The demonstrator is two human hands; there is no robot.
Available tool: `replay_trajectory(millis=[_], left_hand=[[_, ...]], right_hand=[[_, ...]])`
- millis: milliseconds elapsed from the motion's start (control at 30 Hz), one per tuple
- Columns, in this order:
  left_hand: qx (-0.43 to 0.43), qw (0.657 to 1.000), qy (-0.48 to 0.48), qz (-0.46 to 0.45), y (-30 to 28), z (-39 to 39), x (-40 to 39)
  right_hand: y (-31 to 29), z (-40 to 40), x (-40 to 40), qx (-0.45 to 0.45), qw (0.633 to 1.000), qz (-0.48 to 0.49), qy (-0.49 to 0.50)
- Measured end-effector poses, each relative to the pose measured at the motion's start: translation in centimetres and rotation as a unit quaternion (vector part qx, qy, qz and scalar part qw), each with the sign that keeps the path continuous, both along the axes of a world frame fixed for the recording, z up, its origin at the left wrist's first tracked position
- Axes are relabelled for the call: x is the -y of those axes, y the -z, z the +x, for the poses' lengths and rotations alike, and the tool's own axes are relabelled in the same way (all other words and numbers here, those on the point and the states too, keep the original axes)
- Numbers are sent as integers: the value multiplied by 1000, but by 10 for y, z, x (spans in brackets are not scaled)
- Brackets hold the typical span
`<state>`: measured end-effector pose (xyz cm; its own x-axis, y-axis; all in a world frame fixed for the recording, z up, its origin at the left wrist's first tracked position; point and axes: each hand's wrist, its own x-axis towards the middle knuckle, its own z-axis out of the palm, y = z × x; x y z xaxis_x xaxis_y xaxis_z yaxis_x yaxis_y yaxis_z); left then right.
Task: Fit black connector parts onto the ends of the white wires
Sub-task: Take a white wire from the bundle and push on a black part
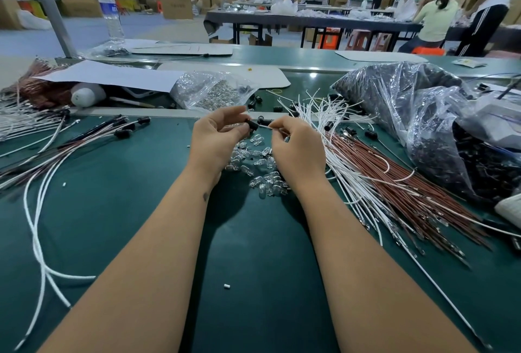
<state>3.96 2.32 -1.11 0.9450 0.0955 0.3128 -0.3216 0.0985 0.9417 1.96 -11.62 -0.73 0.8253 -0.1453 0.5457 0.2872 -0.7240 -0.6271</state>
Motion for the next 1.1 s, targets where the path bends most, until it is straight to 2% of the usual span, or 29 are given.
replay_trajectory(millis=[200, 333, 433, 567, 733, 867, 1100], left_hand=[[-11, 998, 10, -68, -1, 0, 1], [-15, 997, 16, -73, -1, -1, 0], [-13, 998, 23, -59, -2, -3, 0], [-9, 998, 46, -32, -2, -5, 1], [-6, 1000, 23, 7, -3, -6, 1], [3, 998, 5, 57, -3, -7, 2], [20, 991, 0, 129, -4, -9, 4]], right_hand=[[1, -1, -2, 14, 1000, -6, -18], [0, -2, -2, 19, 1000, -2, -21], [0, -2, -1, 23, 999, 31, -20], [0, -1, -3, 29, 998, 23, -45], [0, -1, -3, 40, 996, 52, -63], [-1, -2, -4, 41, 995, 31, -80], [-2, 0, -3, 32, 993, -67, -90]])
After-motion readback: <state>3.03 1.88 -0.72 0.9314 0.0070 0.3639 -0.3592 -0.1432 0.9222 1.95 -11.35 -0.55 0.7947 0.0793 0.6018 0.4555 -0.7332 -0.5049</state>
